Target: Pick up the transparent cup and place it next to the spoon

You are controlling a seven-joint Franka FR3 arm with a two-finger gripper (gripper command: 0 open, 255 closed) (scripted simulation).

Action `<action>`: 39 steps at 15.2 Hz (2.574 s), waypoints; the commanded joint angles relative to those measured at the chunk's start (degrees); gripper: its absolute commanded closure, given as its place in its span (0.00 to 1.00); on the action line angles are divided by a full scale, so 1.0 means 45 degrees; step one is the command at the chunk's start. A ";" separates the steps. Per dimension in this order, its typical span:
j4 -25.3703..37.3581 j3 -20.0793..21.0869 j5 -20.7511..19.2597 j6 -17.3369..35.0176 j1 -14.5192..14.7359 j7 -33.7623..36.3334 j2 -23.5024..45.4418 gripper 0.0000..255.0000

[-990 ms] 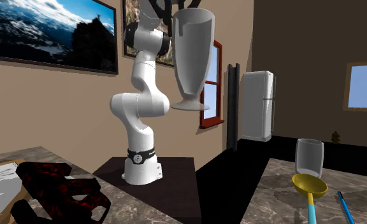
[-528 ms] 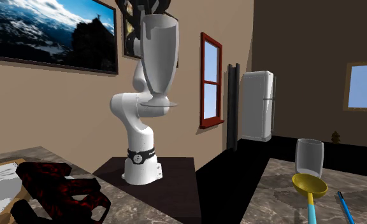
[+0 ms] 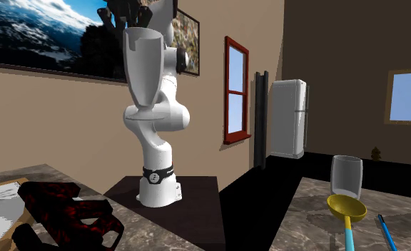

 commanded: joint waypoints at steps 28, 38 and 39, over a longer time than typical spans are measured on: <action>0.3470 -0.8597 -0.7165 -0.1146 0.0414 -0.8892 -0.0146 1.00; 0.2323 -0.9544 -0.7915 -0.0099 0.0355 -0.9216 -0.0711 1.00; 0.2106 -0.9578 -0.7965 0.0023 0.0312 -0.9174 -0.0811 1.00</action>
